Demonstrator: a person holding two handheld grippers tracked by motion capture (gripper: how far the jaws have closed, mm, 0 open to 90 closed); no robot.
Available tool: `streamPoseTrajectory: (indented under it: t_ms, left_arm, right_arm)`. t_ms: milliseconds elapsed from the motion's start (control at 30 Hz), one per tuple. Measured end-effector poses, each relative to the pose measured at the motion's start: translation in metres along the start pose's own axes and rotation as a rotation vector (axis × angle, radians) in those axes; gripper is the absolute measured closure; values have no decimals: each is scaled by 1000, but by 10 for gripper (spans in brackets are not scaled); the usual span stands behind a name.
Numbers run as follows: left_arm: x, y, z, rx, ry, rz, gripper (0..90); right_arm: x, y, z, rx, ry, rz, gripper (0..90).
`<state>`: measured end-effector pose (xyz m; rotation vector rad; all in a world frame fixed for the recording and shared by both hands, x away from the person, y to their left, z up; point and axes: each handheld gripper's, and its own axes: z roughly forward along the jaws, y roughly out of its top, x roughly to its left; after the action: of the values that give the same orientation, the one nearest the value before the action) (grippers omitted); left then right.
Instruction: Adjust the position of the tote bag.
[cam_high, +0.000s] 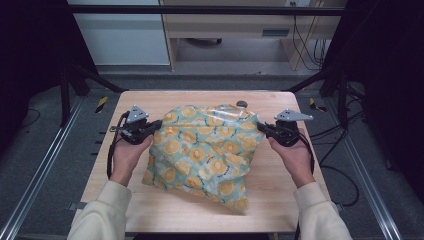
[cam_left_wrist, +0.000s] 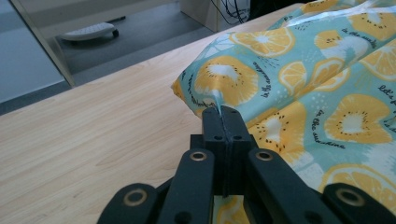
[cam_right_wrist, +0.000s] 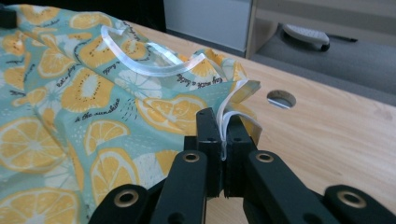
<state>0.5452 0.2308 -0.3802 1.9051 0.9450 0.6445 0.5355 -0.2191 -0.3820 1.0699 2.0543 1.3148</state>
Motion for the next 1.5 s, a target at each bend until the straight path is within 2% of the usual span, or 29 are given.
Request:
streamPoseTrajectory:
  t_ms: [133, 167, 267, 367, 467, 633, 667, 767, 933, 1200, 1333, 1367, 1433, 1500]
  left_arm:
    - [0, 1, -5, -11, 9, 4, 900]
    - [-2, 1, -9, -20, 21, 25, 900]
    - [-3, -1, -17, -38, 24, 34, 900]
    - [-7, -7, -29, -46, 26, 54, 900]
    - [-8, -9, -33, -49, 29, 57, 900]
    - [-13, -16, -49, -81, 27, 54, 900]
    - [-16, -21, -57, -96, 22, 60, 900]
    - [-19, -27, -64, -99, 13, 63, 900]
    - [-26, -44, -80, -110, 7, 68, 900]
    - [-32, -62, -100, -154, 2, 48, 900]
    - [-34, -71, -110, -147, -19, 45, 900]
    - [-35, -74, -112, -143, -28, 39, 900]
    - [-38, -81, -116, -136, -32, 47, 900]
    - [-42, -92, -121, -124, -56, 43, 900]
  right_arm:
    - [3, 5, -5, -12, 0, -20, 887]
    - [5, 6, -8, -22, 5, -27, 887]
    - [9, 6, -13, -38, 17, -33, 887]
    - [19, 2, -24, -55, 33, -55, 887]
    - [23, 0, -26, -58, 36, -59, 887]
    - [33, -5, -35, -86, 59, -59, 888]
    - [34, -6, -38, -87, 63, -64, 887]
    - [38, -8, -43, -95, 68, -67, 888]
    - [52, -15, -54, -111, 89, -79, 888]
    - [66, -25, -63, -134, 117, -73, 887]
    - [74, -35, -70, -132, 145, -71, 887]
    - [79, -42, -73, -120, 152, -79, 887]
    - [83, -48, -76, -120, 164, -74, 887]
    - [86, -55, -80, -121, 172, -70, 887]
